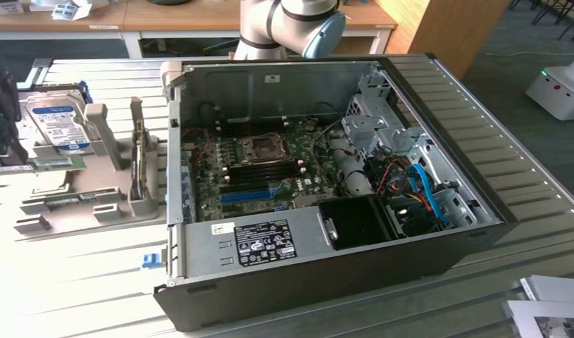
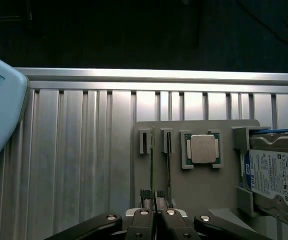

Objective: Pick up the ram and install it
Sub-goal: 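Pick up the ram and move it above insertion slot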

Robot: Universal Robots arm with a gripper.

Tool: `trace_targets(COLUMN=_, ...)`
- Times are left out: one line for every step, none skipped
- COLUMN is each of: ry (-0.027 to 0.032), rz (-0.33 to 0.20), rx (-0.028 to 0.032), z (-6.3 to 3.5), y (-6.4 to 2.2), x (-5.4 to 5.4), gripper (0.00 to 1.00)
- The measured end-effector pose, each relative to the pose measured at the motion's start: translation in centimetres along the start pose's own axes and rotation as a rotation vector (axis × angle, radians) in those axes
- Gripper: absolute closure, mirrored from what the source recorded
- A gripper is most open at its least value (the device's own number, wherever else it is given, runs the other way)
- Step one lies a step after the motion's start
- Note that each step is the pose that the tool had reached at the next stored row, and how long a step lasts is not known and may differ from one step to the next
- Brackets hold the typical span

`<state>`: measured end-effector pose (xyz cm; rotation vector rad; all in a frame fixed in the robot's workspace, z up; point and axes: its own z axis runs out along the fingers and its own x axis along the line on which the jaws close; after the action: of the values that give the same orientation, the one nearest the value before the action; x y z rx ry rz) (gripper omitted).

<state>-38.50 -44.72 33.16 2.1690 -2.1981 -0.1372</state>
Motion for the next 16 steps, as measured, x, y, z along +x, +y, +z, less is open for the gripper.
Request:
trace_targets(ry=0.0, rz=0.0, rx=0.0, z=-0.16, y=0.01, x=0.0, gripper=0.88)
trace_targets(ry=0.0, rz=0.0, rx=0.0, z=-0.32, y=0.03, x=0.0, gripper=0.88)
trace_targets(ry=-0.0001, rz=0.0, rx=0.0, z=-0.48, y=0.05, x=0.0, gripper=0.88)
trace_targets(ry=0.0, rz=0.0, rx=-0.0001, z=-0.65, y=0.06, x=0.0, gripper=0.88)
trace_targets(ry=0.0, rz=0.0, rx=-0.0001, z=-0.79, y=0.08, x=0.0, gripper=0.88)
trace_targets(ry=0.0, rz=0.0, rx=-0.0001, z=-0.94, y=0.09, x=0.0, gripper=0.88)
trace_targets(ry=-0.0001, rz=0.0, rx=0.0, z=-1.09, y=0.11, x=0.0, gripper=0.88)
trace_targets(ry=0.0, rz=0.0, rx=0.0, z=-1.25, y=0.12, x=0.0, gripper=0.88)
trace_targets(ry=-0.0001, rz=0.0, rx=-0.0001, z=-1.42, y=0.14, x=0.0, gripper=0.88)
trace_targets(ry=0.0, rz=0.0, rx=-0.0001, z=-1.57, y=0.15, x=0.0, gripper=0.88)
trace_targets(ry=0.0, rz=0.0, rx=-0.0002, z=-1.72, y=0.17, x=0.0, gripper=0.88)
trace_targets(ry=0.0, rz=0.0, rx=-0.0002, z=-1.88, y=0.18, x=-0.1, gripper=0.88)
trace_targets(ry=0.0, rz=0.0, rx=-0.0002, z=-2.03, y=0.2, x=-0.1, gripper=0.88)
trace_targets(ry=0.0, rz=0.0, rx=-0.0003, z=-2.18, y=0.21, x=-0.1, gripper=0.88)
trace_targets(ry=-0.0001, rz=0.0, rx=-0.0002, z=-2.31, y=0.23, x=-0.1, gripper=0.88)
trace_targets(ry=0.0, rz=0.0, rx=-0.0003, z=-2.45, y=0.24, x=-0.1, gripper=0.88)
